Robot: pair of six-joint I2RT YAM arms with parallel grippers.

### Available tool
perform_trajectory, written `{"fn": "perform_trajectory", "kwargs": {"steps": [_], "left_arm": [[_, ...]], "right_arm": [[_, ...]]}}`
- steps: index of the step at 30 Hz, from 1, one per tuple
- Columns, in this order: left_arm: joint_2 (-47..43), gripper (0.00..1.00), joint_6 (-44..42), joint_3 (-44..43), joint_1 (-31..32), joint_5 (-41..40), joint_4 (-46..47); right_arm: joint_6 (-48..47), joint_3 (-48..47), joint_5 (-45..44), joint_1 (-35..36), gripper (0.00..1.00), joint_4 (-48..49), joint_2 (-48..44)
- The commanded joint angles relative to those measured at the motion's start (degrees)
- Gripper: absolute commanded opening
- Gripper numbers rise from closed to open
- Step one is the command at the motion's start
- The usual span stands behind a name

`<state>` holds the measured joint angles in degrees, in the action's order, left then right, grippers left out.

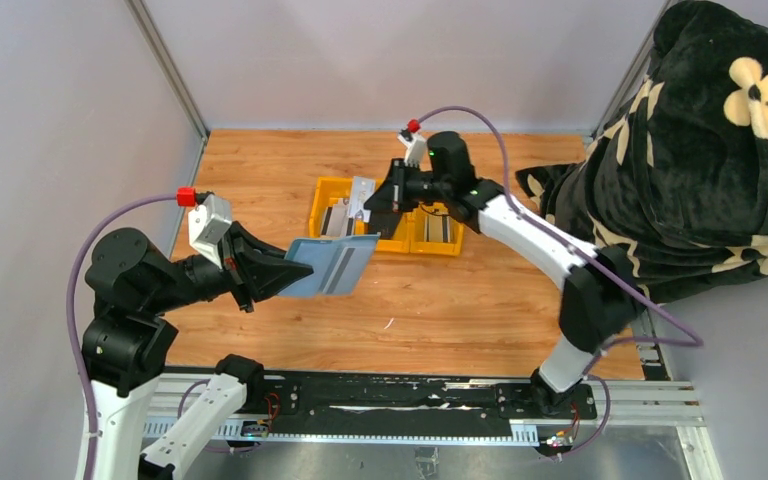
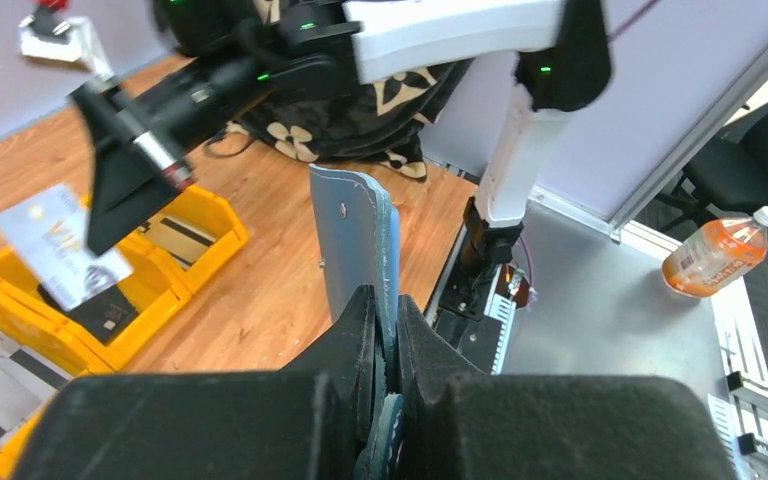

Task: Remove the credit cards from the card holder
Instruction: Place the credit card in the storage box.

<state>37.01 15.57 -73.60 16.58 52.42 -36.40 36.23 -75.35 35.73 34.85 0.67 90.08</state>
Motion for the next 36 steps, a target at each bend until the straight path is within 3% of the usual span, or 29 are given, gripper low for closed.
{"fn": "perform_trajectory", "kwargs": {"steps": [1,7,15,27,30,33,36], "left_arm": [[-1.14,0.00,-0.43,-1.48,-0.30,1.51,1.10],[-1.87,0.00,-0.27,-0.69,-0.32,1.62,1.59],[-2.05,0.00,1.06,0.21,-0.31,2.36,3.43],[-2.46,0.00,2.14,1.03,-0.34,3.01,4.78],[-2.30,0.00,1.93,0.63,-0.32,2.95,4.68],[-2.37,0.00,2.00,0.12,-0.32,3.00,4.66],[-2.13,0.00,2.07,-0.50,-0.31,3.03,4.41]], "right_arm": [[-3.27,-11.34,-2.45,1.53,0.00,-6.45,12.21],[-3.92,-26.23,-6.84,3.68,0.00,-12.33,27.77],[-5.46,-39.84,-9.27,3.79,0.00,-16.06,39.67],[-3.07,-40.74,-9.30,4.03,0.00,-14.02,43.97],[-3.14,-39.51,-10.44,4.08,0.11,-13.92,42.43],[-3.62,-37.42,-11.55,4.02,0.32,-13.03,39.77],[-4.43,-35.90,-12.54,4.22,0.41,-12.36,36.94]]}}
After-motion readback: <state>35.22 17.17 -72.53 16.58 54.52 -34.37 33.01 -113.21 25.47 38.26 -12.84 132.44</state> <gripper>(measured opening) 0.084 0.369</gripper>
